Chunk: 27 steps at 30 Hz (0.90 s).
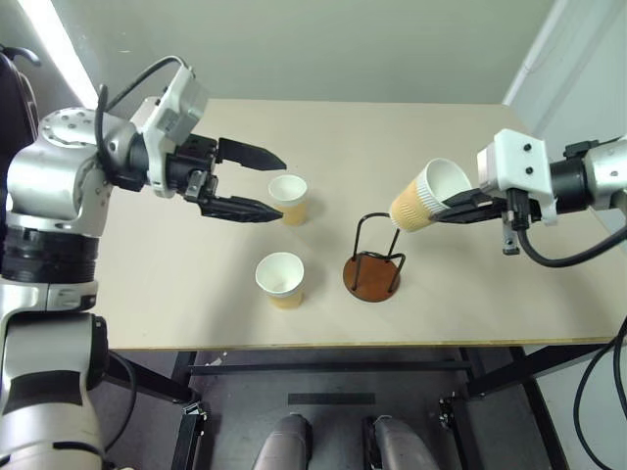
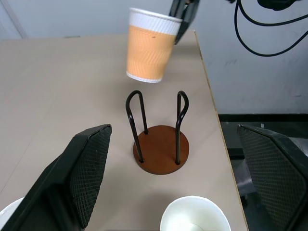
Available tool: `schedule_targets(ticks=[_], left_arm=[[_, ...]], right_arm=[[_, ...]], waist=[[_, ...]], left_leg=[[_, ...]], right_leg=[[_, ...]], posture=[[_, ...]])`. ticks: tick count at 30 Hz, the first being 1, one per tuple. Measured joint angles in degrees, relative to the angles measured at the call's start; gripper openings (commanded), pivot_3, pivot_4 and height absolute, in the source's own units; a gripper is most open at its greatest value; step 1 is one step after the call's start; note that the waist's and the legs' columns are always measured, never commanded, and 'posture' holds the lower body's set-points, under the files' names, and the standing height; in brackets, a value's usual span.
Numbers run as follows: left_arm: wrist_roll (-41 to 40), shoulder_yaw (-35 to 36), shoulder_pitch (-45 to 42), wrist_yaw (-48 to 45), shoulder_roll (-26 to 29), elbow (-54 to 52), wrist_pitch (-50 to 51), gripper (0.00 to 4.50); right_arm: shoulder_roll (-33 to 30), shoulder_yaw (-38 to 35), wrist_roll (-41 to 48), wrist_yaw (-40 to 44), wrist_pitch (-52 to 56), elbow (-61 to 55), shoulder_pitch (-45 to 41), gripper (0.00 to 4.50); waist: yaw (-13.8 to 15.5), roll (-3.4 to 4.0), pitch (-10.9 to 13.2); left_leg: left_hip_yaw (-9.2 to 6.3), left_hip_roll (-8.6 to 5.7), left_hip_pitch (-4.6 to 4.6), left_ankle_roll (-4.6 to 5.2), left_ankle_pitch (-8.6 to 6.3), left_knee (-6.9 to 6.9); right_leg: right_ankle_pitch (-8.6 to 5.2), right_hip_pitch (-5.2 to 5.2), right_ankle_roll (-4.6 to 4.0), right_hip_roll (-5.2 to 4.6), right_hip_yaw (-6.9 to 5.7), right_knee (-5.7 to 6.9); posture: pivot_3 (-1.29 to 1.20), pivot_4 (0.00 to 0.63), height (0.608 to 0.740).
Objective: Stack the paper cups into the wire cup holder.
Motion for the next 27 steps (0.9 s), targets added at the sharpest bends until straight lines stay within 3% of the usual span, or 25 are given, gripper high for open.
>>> schedule_targets(ticks=[9,23,26,27], left_arm=[[-0.01,0.33,-0.16,0.02,0.52,0.12,-0.16,4.5],[-0.06,1.11,0.0,0.08,0.77,-0.21,0.01,4.5],[-0.06,1.11,0.0,0.09,0.77,-0.25,0.05,4.5],[-0.05,1.11,0.0,0.1,0.77,-0.25,0.05,4.5]], right_arm=[[2.29,1.43,1.46,-0.52,1.75,-2.81,-1.58,0.03],[3.91,7.29,-3.0,-0.39,-4.4,-0.72,1.07,0.03],[5.15,7.85,-4.11,-0.65,-5.1,0.27,1.07,0.54],[5.51,7.86,-4.25,-0.82,-5.11,0.68,1.06,0.9]], waist=[[-0.03,0.0,0.0],[-0.02,0.0,0.0],[-0.03,0.0,0.0],[-0.02,0.0,0.0]], left_leg=[[0.0,0.0,0.01,0.0,0.0,0.01],[0.0,0.0,0.01,0.0,0.0,0.02],[0.0,0.0,0.02,0.0,0.0,0.02],[0.0,0.0,0.02,0.0,0.0,0.02]], right_leg=[[0.0,0.0,-0.01,0.0,0.01,0.01],[0.0,-0.01,0.0,0.0,0.01,0.02],[0.0,-0.01,0.0,0.0,0.01,0.03],[0.0,-0.01,0.0,0.0,0.01,0.03]], posture=[[0.0,0.15,0.74],[0.0,0.15,0.74],[0.0,0.15,0.74],[0.0,0.15,0.74]])
